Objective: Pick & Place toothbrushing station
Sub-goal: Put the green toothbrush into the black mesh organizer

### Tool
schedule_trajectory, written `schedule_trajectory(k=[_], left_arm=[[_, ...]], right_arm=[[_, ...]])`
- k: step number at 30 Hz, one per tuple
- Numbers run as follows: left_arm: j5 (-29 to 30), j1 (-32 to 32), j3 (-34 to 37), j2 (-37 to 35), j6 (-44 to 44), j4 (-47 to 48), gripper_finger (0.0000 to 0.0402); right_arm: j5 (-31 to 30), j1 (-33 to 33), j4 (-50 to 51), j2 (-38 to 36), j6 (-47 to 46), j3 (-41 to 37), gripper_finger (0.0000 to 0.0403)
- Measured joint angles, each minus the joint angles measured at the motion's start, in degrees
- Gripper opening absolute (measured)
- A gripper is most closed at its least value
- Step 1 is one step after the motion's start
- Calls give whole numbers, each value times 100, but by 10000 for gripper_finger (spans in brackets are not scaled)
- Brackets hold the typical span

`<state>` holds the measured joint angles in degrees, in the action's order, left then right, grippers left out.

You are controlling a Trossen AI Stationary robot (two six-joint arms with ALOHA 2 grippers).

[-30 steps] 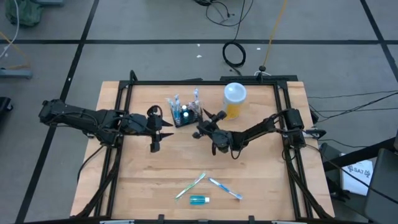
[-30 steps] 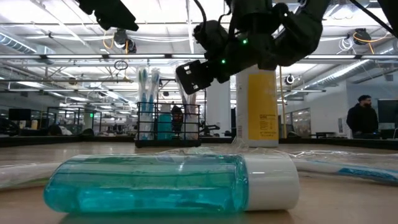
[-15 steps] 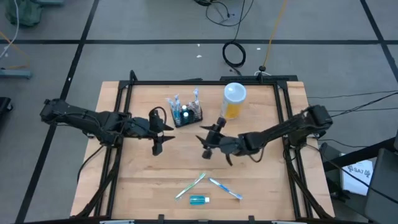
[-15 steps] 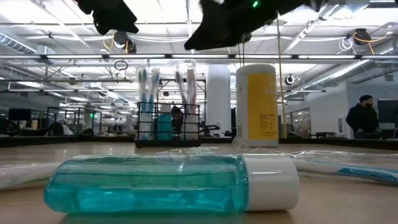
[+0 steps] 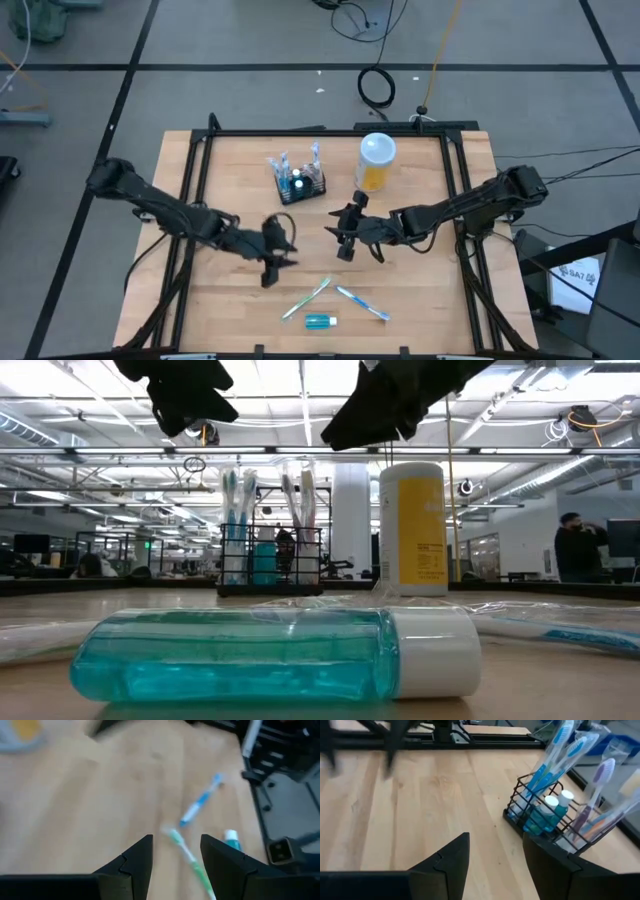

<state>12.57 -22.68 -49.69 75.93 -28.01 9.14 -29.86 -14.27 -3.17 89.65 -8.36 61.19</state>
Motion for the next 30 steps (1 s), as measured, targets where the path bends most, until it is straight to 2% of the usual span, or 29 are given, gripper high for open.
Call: schedule_trajectory(k=[7, 14, 20, 30], left_arm=[[-73, -378, 0, 1255, -471, -1381, 173], [-52, -343, 0, 2393, -775, -2528, 172], [613, -301, -2, 3021, -479, -2911, 172], [619, -369, -13, 3647, -781, -3199, 172]], right_arm=[[10, 166, -193, 0, 221, 0, 175], [12, 366, -266, 2, 334, 0, 174], [12, 592, -314, 2, 322, 0, 175], [12, 771, -456, 2, 306, 0, 172]])
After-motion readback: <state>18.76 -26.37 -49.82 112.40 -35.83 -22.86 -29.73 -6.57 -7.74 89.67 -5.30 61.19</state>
